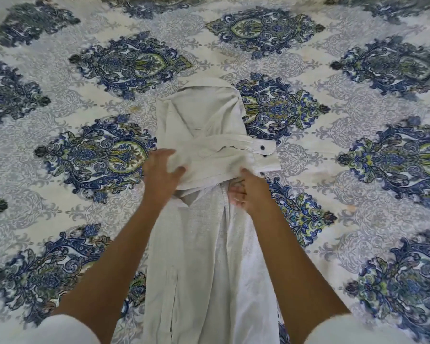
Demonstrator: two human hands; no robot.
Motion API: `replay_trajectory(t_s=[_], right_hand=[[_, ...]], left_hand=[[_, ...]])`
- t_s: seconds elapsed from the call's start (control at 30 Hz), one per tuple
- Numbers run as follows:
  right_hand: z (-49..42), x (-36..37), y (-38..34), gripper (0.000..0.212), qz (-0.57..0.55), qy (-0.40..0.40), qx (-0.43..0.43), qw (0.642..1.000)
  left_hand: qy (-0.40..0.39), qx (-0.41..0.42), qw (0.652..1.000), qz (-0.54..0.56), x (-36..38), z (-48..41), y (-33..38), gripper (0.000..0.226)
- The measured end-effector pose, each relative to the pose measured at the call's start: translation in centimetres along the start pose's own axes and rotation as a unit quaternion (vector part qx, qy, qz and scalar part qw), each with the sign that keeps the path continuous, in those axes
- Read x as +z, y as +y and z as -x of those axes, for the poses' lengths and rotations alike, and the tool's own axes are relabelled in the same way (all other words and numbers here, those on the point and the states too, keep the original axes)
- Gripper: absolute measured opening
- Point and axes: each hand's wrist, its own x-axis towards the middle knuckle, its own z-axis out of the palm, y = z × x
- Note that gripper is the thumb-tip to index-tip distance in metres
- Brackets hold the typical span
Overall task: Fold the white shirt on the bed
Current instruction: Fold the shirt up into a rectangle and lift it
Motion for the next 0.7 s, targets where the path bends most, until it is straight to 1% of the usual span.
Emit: replay_trajectory(t_s=[0.03, 0.07, 0.1, 0.13, 0.17, 0.2, 0.23, 0.27, 0.3, 0.33, 0.37, 0.4, 0.43, 0.47, 0.5, 0.53, 0.57, 0.6, 0.63, 0.67, 0.7], right_hand=[[-0.3, 0.1, -0.2, 0.028, -0.122, -0.019, 0.028, 0.992], [-0.7, 0.3, -0.1, 0.022, -0.194, -0.018, 0.026, 0.981], [-1.0, 0.8, 0.0, 0.015, -0.219, 0.002, 0.005, 0.976], [-0.8, 1.3, 0.0, 0.011, -0.222, 0.018, -0.025, 0.975], [-0.6, 1.8, -0.1, 0.015, -0.205, 0.038, -0.066, 0.976], [-0.5, 2.2, -0.1, 0.021, -0.163, 0.065, -0.116, 0.978], [-0.3, 2.6, 0.1, 0.027, -0.095, 0.101, -0.166, 0.976], [-0.1, 2.7, 0.2, 0.031, -0.015, 0.147, -0.208, 0.967], [0.2, 2.8, 0.4, 0.035, 0.059, 0.184, -0.245, 0.950], [0.5, 2.9, 0.4, 0.036, 0.110, 0.191, -0.284, 0.933], [0.9, 3.4, 0.3, 0.034, 0.139, 0.160, -0.334, 0.918], [1.2, 4.1, 0.2, 0.028, 0.159, 0.096, -0.385, 0.904], [1.5, 5.1, -0.1, 0.023, 0.190, 0.021, -0.426, 0.884], [2.0, 6.2, -0.2, 0.024, 0.226, -0.051, -0.451, 0.862], [2.6, 7.4, -0.4, 0.027, 0.254, -0.116, -0.455, 0.845], [3.2, 8.2, -0.6, 0.027, 0.269, -0.170, -0.448, 0.836], [3.5, 8.6, -0.7, 0.026, 0.273, -0.197, -0.430, 0.837], [3.6, 8.6, -0.8, 0.023, 0.265, -0.204, -0.407, 0.850], [3.4, 8.3, -0.7, 0.023, 0.254, -0.189, -0.383, 0.868], [3.0, 7.6, -0.6, 0.023, 0.248, -0.163, -0.367, 0.882], [2.4, 6.8, -0.4, 0.022, 0.251, -0.129, -0.356, 0.891]], left_hand=[[-0.015, 0.053, 0.998, -0.035, 0.8, 0.4, 0.2, 0.035], [-0.034, 0.084, 0.995, -0.048, 1.3, 0.9, 0.7, 0.036], [-0.033, 0.101, 0.993, -0.043, 1.5, 1.3, 1.5, 0.038], [-0.019, 0.099, 0.995, -0.019, 1.5, 1.5, 2.0, 0.039], [0.003, 0.088, 0.996, 0.017, 1.2, 1.4, 2.7, 0.035], [0.015, 0.057, 0.996, 0.063, 0.7, 1.1, 3.1, 0.030], [-0.004, 0.028, 0.994, 0.106, 0.3, 0.6, 3.1, 0.027], [-0.050, 0.014, 0.992, 0.117, -0.3, 0.3, 3.0, 0.032], [-0.099, 0.036, 0.992, 0.070, -0.8, 0.2, 2.8, 0.046], [-0.147, 0.076, 0.986, -0.008, -1.1, 0.5, 2.7, 0.064], [-0.175, 0.116, 0.974, -0.085, -1.1, 0.9, 2.6, 0.080], [-0.172, 0.143, 0.965, -0.137, -0.8, 1.2, 2.1, 0.090], [-0.139, 0.157, 0.967, -0.147, -0.4, 1.5, 2.0, 0.092], [-0.081, 0.147, 0.978, -0.122, -0.3, 1.7, 1.9, 0.085], [-0.007, 0.112, 0.992, -0.065, -0.4, 1.5, 1.8, 0.070], [0.063, 0.039, 0.997, 0.008, -0.7, 1.2, 1.6, 0.049], [0.129, -0.048, 0.985, 0.103, -1.5, 0.6, 0.8, 0.028], [0.188, -0.127, 0.945, 0.236, -2.7, -0.3, 0.1, 0.018], [0.236, -0.182, 0.882, 0.365, -4.1, -1.2, -0.7, 0.022], [0.269, -0.207, 0.827, 0.448, -5.4, -2.0, -1.6, 0.025], [0.297, -0.204, 0.804, 0.473, -6.3, -2.6, -2.2, 0.026]])
